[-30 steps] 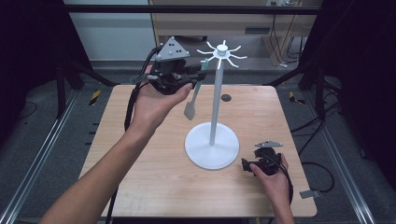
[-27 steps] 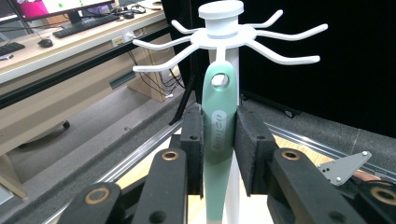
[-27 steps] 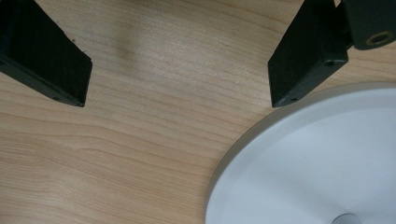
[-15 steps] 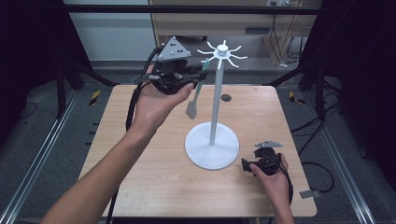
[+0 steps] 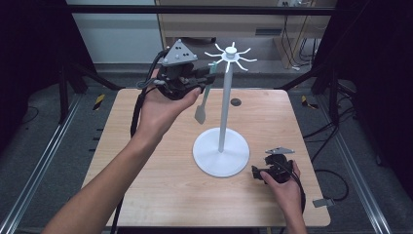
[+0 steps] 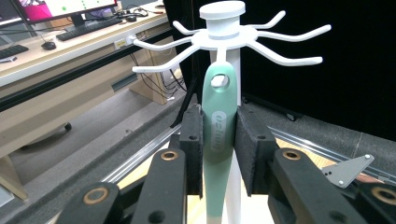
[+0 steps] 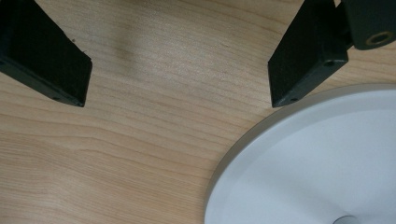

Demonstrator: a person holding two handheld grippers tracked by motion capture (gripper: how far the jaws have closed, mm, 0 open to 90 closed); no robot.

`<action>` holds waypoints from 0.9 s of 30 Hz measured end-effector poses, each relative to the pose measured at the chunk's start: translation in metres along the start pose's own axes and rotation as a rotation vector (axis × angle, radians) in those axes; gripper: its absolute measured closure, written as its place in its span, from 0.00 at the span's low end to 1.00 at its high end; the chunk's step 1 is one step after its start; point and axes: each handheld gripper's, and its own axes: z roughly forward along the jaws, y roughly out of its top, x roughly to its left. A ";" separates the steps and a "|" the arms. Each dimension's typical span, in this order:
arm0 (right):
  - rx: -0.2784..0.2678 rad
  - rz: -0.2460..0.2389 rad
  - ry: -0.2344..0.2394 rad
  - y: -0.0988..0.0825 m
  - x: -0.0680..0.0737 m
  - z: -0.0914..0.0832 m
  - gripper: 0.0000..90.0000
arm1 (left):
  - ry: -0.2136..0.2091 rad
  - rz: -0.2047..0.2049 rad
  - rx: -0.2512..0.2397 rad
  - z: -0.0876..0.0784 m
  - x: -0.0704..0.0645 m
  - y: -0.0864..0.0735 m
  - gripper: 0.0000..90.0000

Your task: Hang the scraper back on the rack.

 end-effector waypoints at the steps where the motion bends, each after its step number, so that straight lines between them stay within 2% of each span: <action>1: 0.001 0.000 0.001 0.000 0.000 0.000 0.07 | -0.001 0.000 0.000 0.000 0.000 0.000 0.81; 6: 0.003 0.000 0.001 0.000 0.000 0.000 0.07 | 0.007 -0.005 -0.012 -0.003 0.000 -0.001 0.76; 12: 0.002 0.004 0.000 0.000 0.001 0.000 0.07 | 0.017 -0.009 -0.023 -0.011 0.002 -0.006 0.65; 18: 0.001 -0.007 -0.003 0.000 0.000 0.000 0.07 | 0.009 -0.023 -0.015 -0.018 0.006 -0.018 0.47; 22: 0.004 -0.006 -0.002 0.000 0.000 0.001 0.07 | -0.010 -0.033 0.020 -0.020 0.009 -0.032 0.31; 25: 0.000 -0.009 -0.004 0.000 0.000 0.001 0.07 | -0.034 -0.061 0.028 -0.022 0.009 -0.044 0.20; 27: 0.000 -0.012 -0.004 0.000 0.000 0.001 0.07 | -0.033 -0.055 0.038 -0.023 0.009 -0.051 0.17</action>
